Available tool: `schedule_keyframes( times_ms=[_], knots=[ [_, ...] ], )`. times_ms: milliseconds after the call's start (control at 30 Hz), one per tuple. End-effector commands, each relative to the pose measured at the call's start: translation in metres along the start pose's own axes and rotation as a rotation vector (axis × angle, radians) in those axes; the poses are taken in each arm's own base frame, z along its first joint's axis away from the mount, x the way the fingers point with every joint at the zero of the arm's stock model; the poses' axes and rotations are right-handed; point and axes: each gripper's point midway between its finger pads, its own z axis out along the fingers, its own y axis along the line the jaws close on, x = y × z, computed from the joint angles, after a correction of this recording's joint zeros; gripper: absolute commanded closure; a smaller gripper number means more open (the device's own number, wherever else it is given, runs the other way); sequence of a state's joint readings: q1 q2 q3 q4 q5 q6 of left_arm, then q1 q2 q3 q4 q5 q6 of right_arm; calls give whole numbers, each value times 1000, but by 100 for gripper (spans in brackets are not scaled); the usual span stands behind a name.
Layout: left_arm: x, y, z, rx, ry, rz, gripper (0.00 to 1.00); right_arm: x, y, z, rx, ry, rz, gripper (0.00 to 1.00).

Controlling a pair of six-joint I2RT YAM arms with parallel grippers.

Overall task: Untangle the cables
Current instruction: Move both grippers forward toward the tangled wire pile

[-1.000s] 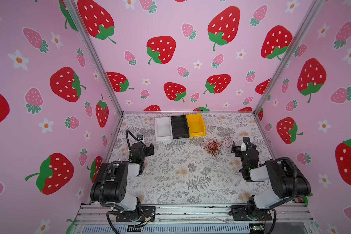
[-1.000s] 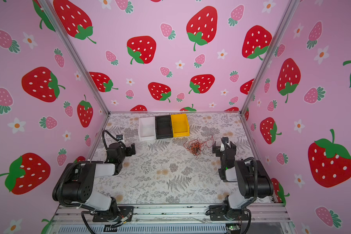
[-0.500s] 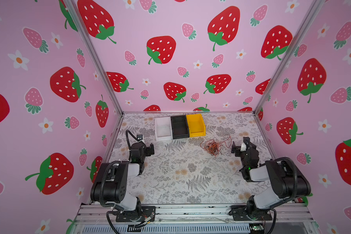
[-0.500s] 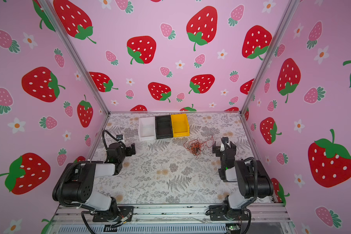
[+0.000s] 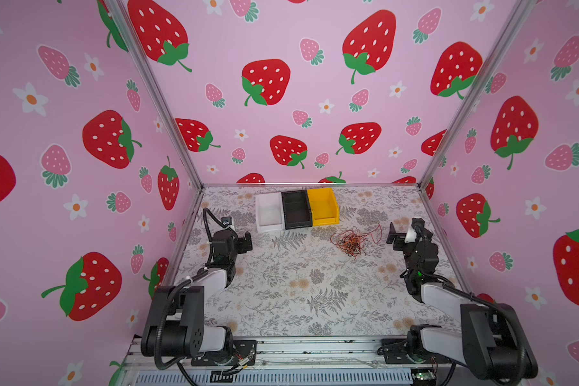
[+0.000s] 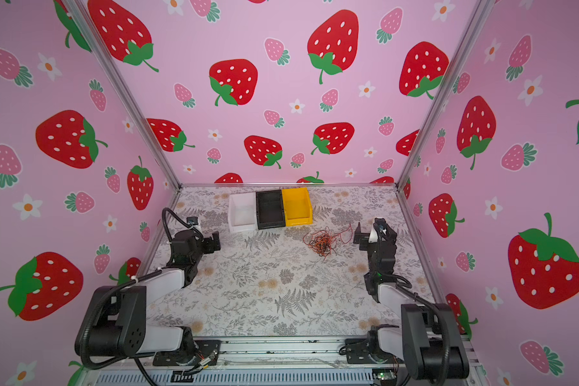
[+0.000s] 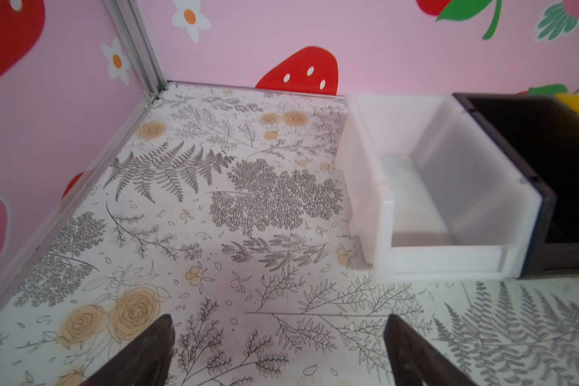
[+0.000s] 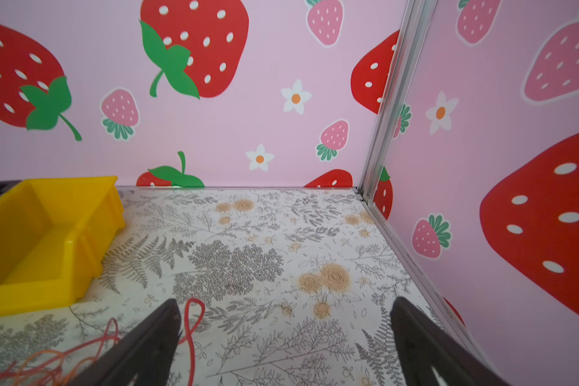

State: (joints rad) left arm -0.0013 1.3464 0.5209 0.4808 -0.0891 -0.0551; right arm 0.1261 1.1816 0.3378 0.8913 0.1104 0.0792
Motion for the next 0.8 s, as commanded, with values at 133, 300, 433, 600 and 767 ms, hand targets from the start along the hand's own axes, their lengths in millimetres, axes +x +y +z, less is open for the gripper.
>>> schedule_keyframes(
  times_ms=[133,300,433,600,767],
  knots=[
    [-54,-43,-38,217,133,-93,8,-4,53,-11,-265,274,154,14],
    [-73,-127,-63,485,162,-33,11,8,86,-18,-387,432,274,22],
    [-72,-202,-77,623,182,136,12,17,107,-17,-437,531,341,31],
    [-63,-274,-84,761,203,281,15,20,129,-18,-459,575,294,35],
    [-52,-321,-84,840,235,375,19,36,128,-11,-407,660,213,43]
  ],
)
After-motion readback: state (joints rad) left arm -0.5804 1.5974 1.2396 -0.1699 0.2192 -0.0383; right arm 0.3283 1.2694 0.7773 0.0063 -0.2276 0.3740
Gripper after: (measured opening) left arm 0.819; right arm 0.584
